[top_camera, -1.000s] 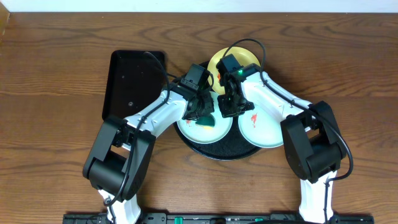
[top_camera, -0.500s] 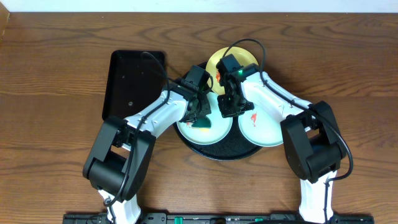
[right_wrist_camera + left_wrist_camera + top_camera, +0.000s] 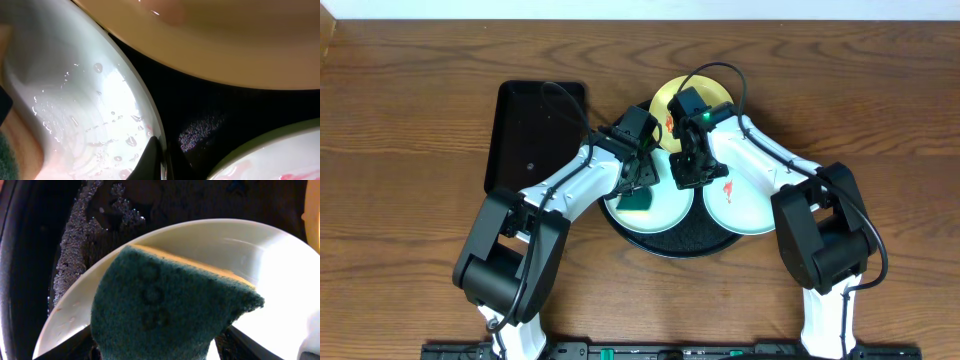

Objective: Clean dirty plates on tray and stack at the side
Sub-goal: 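Rub the sponge in circles over the left pale green plate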

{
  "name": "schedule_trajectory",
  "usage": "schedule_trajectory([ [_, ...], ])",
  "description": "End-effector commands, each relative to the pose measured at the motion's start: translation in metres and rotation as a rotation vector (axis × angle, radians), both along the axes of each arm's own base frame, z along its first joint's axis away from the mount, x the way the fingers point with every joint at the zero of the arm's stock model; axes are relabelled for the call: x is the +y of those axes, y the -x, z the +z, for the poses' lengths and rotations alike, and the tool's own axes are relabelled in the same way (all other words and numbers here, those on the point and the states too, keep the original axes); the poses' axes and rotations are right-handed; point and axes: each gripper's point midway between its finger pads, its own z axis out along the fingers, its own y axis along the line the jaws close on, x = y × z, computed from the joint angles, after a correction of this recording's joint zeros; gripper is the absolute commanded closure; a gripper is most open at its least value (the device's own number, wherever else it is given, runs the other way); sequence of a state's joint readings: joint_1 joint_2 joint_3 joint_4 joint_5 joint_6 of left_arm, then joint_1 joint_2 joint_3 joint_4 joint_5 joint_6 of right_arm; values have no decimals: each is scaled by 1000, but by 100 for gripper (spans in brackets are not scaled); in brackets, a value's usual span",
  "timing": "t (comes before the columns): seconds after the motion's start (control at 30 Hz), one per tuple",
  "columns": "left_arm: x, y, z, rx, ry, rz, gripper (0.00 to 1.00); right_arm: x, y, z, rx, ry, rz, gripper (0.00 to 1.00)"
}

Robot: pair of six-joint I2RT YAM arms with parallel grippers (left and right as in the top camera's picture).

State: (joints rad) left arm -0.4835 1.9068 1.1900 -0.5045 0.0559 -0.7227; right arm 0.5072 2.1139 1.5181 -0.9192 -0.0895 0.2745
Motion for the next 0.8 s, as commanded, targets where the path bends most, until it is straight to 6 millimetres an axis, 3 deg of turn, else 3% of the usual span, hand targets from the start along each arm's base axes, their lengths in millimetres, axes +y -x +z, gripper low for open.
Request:
schedule_trajectory([
  [0.0, -1, -3, 9, -23, 12, -41, 36, -3, 6, -7, 10, 40, 33, 99],
  [0.13, -2, -4, 21, -45, 21, -56, 40, -3, 5, -7, 9, 40, 33, 99],
  [0.3, -1, -2, 17, -34, 15, -55, 41, -3, 5, -7, 8, 39, 32, 99],
  [0.37, -2, -2, 14, -25, 17, -50, 47, -2, 5, -7, 7, 38, 33, 99],
  [0.5, -16, 5, 14, 8, 93, -73, 53, -3, 5, -7, 7, 38, 33, 99],
  [0.77, -43, 7, 23, 28, 244, -114, 55, -3, 5, -7, 7, 38, 32, 99],
])
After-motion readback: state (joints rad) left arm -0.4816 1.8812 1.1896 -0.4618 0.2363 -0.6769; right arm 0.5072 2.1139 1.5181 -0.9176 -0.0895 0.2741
